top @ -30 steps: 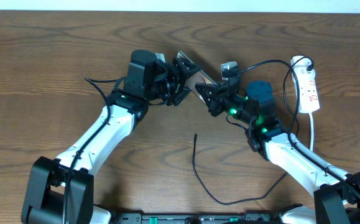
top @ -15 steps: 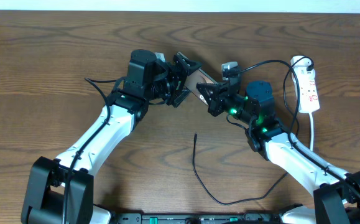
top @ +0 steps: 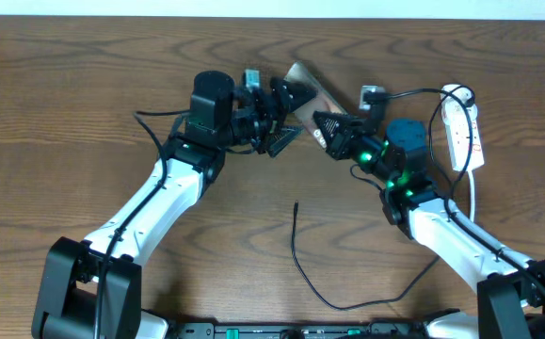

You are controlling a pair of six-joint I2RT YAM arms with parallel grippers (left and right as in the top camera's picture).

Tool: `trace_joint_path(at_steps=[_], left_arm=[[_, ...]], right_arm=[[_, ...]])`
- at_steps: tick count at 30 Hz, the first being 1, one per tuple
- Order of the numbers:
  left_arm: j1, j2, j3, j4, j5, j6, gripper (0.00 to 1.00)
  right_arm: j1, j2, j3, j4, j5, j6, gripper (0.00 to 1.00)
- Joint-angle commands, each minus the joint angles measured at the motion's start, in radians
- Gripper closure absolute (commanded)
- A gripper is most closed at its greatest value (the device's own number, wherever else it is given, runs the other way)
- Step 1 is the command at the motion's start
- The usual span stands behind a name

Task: Plug charger to phone and switch on socket

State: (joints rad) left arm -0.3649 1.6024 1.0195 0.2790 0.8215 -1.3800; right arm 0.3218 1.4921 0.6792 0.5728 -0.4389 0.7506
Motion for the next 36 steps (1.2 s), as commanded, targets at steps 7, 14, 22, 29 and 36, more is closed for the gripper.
trace_joint_path(at_steps=[7,14,22,29,36], left_arm=[[0.014,-0.020,0.000,0.015,0.077,0.017,0.04],[0.074,-0.020,0.000,0.015,0.092,0.024,0.04],[0.123,-0.020,0.000,0.015,0.091,0.036,0.04],[0.123,-0.020,0.000,0.016,0.063,0.036,0.04],[0.131,-0.020,0.000,0.016,0.023,0.037,0.16]], right_arm=[[-0.035,-0.003,0.014,0.012,0.112,0.528,0.98],[-0.033,-0.003,0.014,0.043,0.056,0.868,0.98],[0.013,-0.003,0.014,0.179,-0.016,0.932,0.98],[0.101,-0.003,0.014,0.180,-0.016,1.078,0.98],[0.154,-0.003,0.014,0.179,-0.005,1.132,0.99]])
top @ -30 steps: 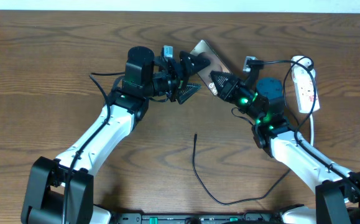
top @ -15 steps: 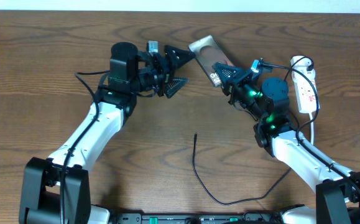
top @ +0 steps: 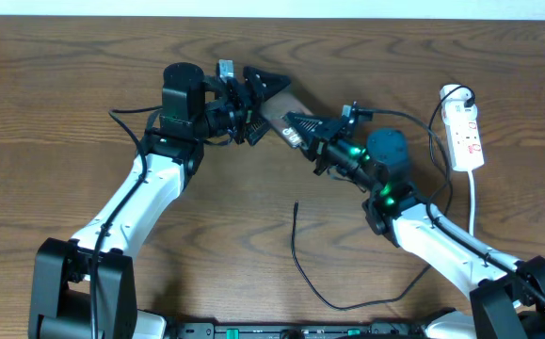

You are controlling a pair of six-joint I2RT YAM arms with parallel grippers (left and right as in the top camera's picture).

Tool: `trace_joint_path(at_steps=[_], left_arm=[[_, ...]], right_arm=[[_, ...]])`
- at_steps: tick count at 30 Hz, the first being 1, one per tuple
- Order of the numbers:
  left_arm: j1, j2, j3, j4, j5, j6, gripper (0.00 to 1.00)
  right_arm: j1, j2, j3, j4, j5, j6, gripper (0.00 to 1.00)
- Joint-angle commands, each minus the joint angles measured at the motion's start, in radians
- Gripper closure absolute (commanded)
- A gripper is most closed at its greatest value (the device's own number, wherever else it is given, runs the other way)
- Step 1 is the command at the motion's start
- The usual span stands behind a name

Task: Plug charger to phone and switch on socket

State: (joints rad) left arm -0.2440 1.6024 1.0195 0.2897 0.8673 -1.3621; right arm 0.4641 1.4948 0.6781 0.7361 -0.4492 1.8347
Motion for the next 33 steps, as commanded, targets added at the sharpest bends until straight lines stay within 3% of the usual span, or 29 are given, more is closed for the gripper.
trace_joint_path(at_steps=[1,5,13,18,30,33], left_arm=[[0.013,-0.020,0.000,0.005,-0.024,0.018,0.20],[0.019,-0.020,0.000,0.005,-0.038,0.018,0.32],[0.019,-0.020,0.000,0.005,-0.067,0.018,0.33],[0.019,-0.020,0.000,0.005,-0.075,0.018,0.46],[0.019,-0.020,0.000,0.005,-0.095,0.018,0.51],[0.019,-0.020,0.000,0.005,-0.095,0.018,0.57]], right_arm=[[0.015,-0.006,0.015,0.016,0.005,0.057,0.99],[0.027,-0.006,0.015,0.016,0.007,0.083,0.99],[0.032,-0.006,0.015,0.015,0.009,0.125,0.99],[0.055,-0.006,0.015,0.015,0.010,0.179,0.99],[0.063,-0.006,0.015,0.015,0.010,0.211,0.99],[0.063,-0.006,0.015,0.016,0.010,0.211,0.99]])
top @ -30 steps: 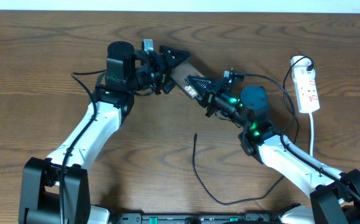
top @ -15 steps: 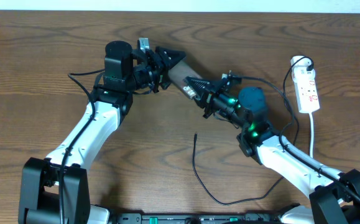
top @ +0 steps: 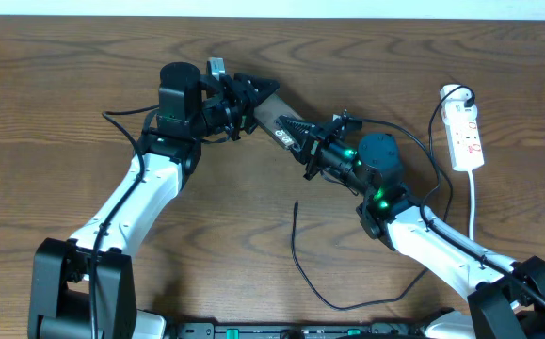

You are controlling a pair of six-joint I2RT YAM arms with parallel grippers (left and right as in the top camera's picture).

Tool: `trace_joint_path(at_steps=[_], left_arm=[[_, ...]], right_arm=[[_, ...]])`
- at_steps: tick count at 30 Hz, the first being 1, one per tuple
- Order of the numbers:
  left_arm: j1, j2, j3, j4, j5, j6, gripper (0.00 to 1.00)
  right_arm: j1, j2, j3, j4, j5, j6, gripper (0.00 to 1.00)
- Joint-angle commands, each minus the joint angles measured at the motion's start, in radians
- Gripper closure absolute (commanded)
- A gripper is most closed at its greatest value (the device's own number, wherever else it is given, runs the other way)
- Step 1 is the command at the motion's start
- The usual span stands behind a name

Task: Plug charger to phone and switch on socket

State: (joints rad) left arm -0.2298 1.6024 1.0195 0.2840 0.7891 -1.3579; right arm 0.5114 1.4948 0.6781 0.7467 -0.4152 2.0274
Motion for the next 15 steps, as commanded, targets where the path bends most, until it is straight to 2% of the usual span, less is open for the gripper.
trace_joint_path(at_steps=[1,7,12,15], left_arm=[[0.005,-0.020,0.000,0.010,-0.019,0.014,0.59],[0.005,-0.020,0.000,0.010,-0.025,0.014,0.73],[0.005,-0.020,0.000,0.010,-0.035,0.014,0.79],[0.005,-0.020,0.000,0.010,-0.035,0.014,0.88]], right_arm=[[0.015,-0.006,0.015,0.005,-0.024,0.019,0.99],[0.021,-0.006,0.015,0.005,-0.021,0.018,0.99],[0.021,-0.006,0.015,0.004,-0.021,0.017,0.99],[0.021,-0.006,0.015,0.005,-0.021,0.004,0.99]])
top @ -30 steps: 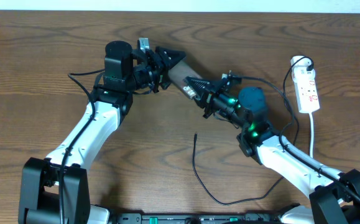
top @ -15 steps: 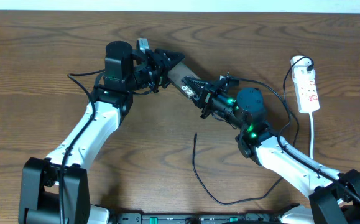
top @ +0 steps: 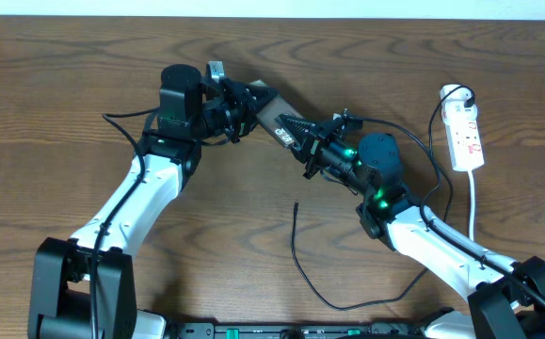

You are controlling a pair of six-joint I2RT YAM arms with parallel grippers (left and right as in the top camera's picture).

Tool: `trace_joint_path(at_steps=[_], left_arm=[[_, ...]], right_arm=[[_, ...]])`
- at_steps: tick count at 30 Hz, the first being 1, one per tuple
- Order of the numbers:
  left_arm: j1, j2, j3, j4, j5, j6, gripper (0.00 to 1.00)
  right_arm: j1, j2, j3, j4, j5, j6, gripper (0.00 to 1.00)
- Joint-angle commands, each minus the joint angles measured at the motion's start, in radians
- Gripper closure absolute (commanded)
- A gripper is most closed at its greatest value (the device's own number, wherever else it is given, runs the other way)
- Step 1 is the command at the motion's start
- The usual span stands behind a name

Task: Plug charger to phone and switch on socket

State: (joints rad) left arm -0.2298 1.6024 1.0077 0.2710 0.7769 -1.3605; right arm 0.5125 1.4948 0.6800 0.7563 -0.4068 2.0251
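The phone (top: 270, 111), a grey-brown slab, is held off the table at the back centre, slanting from upper left to lower right. My left gripper (top: 246, 102) is shut on its upper-left end. My right gripper (top: 298, 141) grips its lower-right end. The black charger cable (top: 296, 247) lies on the table, its free tip (top: 296, 205) pointing away from me below the phone and untouched by either gripper. At the right edge lies the white socket strip (top: 464, 132); I cannot tell its switch state.
A white plug and lead (top: 455, 92) sit at the strip's far end, and a white cord (top: 472, 193) runs toward the front. The charger cable loops along the front edge (top: 357, 303) and rises under my right arm. A black lead (top: 413, 127) arcs over the right wrist.
At first both grippers were on the phone at the back, right of centre, near the socket strip. Then phone and grippers stood further left. By the last moment they were a little more left and lower, as now. The charger tip lay unmoved throughout.
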Motion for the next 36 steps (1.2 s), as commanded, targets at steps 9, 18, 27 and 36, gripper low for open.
trace_joint_path(at_steps=[9,18,27,36], left_arm=[[0.005,-0.020,0.011,0.023,-0.031,0.016,0.93],[0.005,-0.020,0.011,0.023,-0.030,0.016,0.92],[0.010,-0.020,0.011,0.014,-0.030,0.018,0.92],[0.158,-0.020,0.011,0.015,0.112,0.100,0.93]], right_arm=[[0.021,-0.006,0.013,-0.008,-0.024,0.000,0.99],[0.023,-0.006,0.013,-0.008,-0.011,-0.009,0.56],[0.022,-0.006,0.013,-0.007,0.010,-0.047,0.01],[0.004,-0.006,0.013,-0.008,0.015,-0.195,0.01]])
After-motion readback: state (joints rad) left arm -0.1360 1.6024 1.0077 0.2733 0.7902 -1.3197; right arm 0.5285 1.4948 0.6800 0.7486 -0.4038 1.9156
